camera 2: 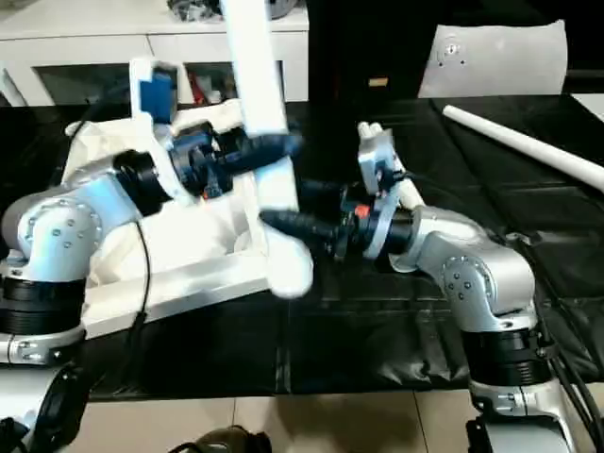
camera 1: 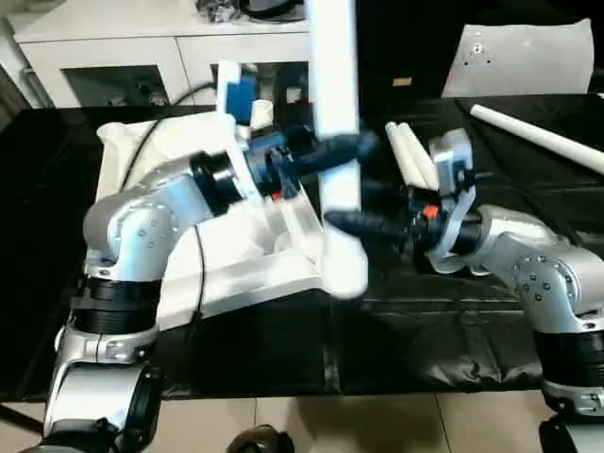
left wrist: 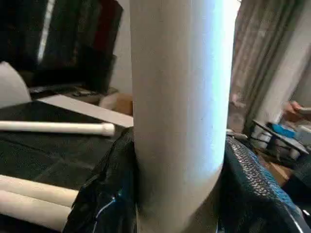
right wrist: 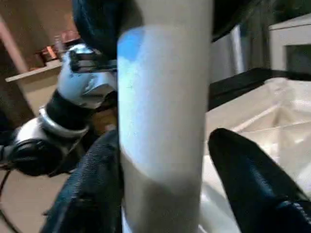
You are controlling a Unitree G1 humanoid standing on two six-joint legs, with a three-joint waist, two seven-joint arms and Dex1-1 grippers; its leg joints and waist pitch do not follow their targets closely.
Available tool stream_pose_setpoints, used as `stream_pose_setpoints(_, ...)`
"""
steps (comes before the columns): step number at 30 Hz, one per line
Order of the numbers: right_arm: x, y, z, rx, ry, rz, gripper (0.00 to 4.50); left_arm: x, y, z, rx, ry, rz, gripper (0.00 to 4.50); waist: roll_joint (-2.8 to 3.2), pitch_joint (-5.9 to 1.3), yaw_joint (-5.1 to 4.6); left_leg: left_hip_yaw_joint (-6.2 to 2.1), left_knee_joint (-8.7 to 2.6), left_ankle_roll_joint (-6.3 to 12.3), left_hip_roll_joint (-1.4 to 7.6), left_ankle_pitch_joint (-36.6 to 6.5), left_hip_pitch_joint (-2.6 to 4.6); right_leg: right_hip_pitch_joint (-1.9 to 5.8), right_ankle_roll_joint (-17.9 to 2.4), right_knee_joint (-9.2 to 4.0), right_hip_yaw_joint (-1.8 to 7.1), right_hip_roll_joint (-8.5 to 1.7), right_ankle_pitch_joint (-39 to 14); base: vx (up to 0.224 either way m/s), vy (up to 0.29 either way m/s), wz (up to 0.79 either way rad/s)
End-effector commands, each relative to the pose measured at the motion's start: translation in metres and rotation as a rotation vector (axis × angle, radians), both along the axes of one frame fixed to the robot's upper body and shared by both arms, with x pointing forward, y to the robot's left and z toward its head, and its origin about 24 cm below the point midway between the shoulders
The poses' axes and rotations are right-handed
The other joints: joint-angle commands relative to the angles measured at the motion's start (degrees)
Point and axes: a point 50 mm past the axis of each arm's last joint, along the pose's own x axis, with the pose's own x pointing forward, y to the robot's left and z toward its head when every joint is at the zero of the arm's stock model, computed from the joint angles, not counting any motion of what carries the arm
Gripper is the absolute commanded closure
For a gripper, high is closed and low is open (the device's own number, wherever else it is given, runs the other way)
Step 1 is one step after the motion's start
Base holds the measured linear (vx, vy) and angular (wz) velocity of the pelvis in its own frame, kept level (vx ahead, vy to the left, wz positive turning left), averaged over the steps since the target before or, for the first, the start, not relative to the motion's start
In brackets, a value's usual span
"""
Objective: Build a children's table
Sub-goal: Pick table leg
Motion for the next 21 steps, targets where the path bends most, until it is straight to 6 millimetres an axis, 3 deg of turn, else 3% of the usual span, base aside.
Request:
stream_pose_setpoints(1, -0.001, 0.001, -0.002, -0.022, 0.009, 0.013, 1.97, -0.003, -0.004, 0.010, -0.006, -0.038, -0.056, 2.65, -0.60, -4.28, 0.11, -4.80, -4.36, -0.15, 8.94, -8.1, 2.99, 1.15, -11.8, -4.10, 4.29, -9.46, -2.2, 0.000, 0.000, 0.00)
stream_pose_setpoints(5, -0.003, 0.002, -0.002, -0.022, 0.017, 0.038, 2.17, -0.001, -0.005, 0.010, -0.003, -0.041, -0.069, 2.65, -0.49, -4.35, 0.18, -4.79, -4.22, -0.10, 8.80, -8.0, 2.71, 1.33, -12.6, -3.88, 4.31, -9.82, -0.2, 0.000, 0.000, 0.00)
stream_pose_setpoints(7, -0.003, 0.002, -0.003, -0.021, 0.019, 0.042, 2.45, 0.000, -0.005, 0.010, -0.004, -0.040, -0.068, 2.65, -0.72, -4.35, 0.22, -4.78, -4.14, 0.04, 8.78, -7.9, 2.60, 1.48, -12.7, -4.02, 4.33, -9.91, -0.4, 0.000, 0.000, 0.00)
stream_pose_setpoints(11, -0.004, 0.002, -0.005, -0.026, 0.027, 0.050, 2.63, 0.003, -0.005, 0.008, 0.003, -0.042, -0.058, 2.66, -0.58, -4.34, 0.18, -4.88, -4.31, 0.16, 8.99, -8.0, 2.75, 1.35, -12.3, -3.96, 4.24, -9.59, -1.2, 0.000, 0.000, 0.00)
stream_pose_setpoints(12, -0.004, 0.002, -0.005, -0.026, 0.029, 0.049, 2.63, 0.003, -0.005, 0.007, 0.005, -0.042, -0.055, 2.66, -0.34, -4.38, 0.24, -4.93, -4.33, -0.07, 9.05, -8.3, 2.84, 1.29, -12.3, -3.92, 4.23, -9.63, -1.3, 0.000, 0.000, 0.00)
stream_pose_setpoints(21, -0.003, 0.004, -0.006, -0.028, 0.017, 0.025, 2.64, 0.008, -0.004, 0.008, 0.019, -0.043, -0.020, 2.66, -0.39, -4.43, 0.14, -4.92, -4.30, -0.45, 9.01, -8.5, 2.87, 1.32, -12.9, -3.80, 4.25, -9.64, 0.0, 0.000, 0.000, 0.00)
